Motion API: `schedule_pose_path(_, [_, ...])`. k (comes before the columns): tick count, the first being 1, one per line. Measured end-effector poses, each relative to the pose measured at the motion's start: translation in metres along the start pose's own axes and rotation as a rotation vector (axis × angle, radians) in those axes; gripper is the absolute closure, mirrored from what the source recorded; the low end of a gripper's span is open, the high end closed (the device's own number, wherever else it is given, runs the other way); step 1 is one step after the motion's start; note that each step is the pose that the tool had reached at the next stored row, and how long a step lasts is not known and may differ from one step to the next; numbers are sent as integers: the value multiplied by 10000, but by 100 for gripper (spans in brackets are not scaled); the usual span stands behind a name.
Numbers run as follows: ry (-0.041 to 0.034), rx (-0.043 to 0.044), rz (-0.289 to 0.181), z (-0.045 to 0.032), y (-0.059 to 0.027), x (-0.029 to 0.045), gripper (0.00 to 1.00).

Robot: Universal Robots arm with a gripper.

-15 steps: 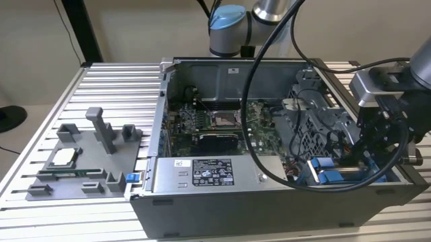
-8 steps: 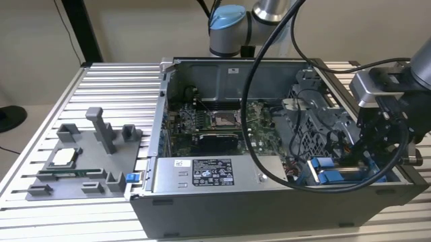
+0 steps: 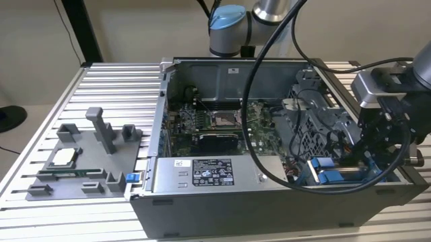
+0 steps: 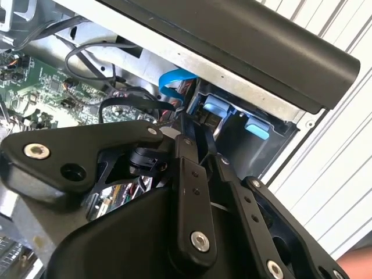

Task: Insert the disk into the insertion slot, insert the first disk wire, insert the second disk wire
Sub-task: 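Insert the second disk wire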

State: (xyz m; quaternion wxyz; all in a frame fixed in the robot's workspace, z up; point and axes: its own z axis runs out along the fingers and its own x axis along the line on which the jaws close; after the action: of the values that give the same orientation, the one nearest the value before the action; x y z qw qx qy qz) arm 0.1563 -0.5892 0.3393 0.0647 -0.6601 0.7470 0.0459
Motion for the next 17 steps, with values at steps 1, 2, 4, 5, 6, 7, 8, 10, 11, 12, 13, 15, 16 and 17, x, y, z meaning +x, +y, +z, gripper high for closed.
schedule_pose_path(1, [0, 0, 0, -2, -1, 7, 100])
schedule_pose_path(2, [1, 1, 0, -3, -2, 15, 100])
schedule_pose_path(4, [1, 0, -1, -3, -3, 18, 100])
schedule_pose_path(5, [0, 0, -1, -3, -3, 18, 100])
schedule_pose_path(6, [0, 1, 0, -3, -2, 19, 100])
schedule_pose_path(7, [1, 1, 0, 0, 0, 19, 100])
schedule_pose_path(8, [1, 1, -1, 3, 1, 20, 100])
schedule_pose_path(10, [2, 1, -1, 9, 3, 22, 100])
schedule_pose_path(11, [4, 1, -1, 13, 4, 23, 100])
schedule_pose_path(12, [4, 1, 0, 17, 5, 24, 100])
schedule_pose_path(13, [5, 1, 0, 23, 6, 24, 100])
schedule_pose_path(15, [-4, 0, 0, 34, 8, 26, 100])
schedule_pose_path(16, [-1, 1, -1, 34, 9, 26, 100])
schedule_pose_path(17, [-2, 2, -1, 34, 9, 26, 100])
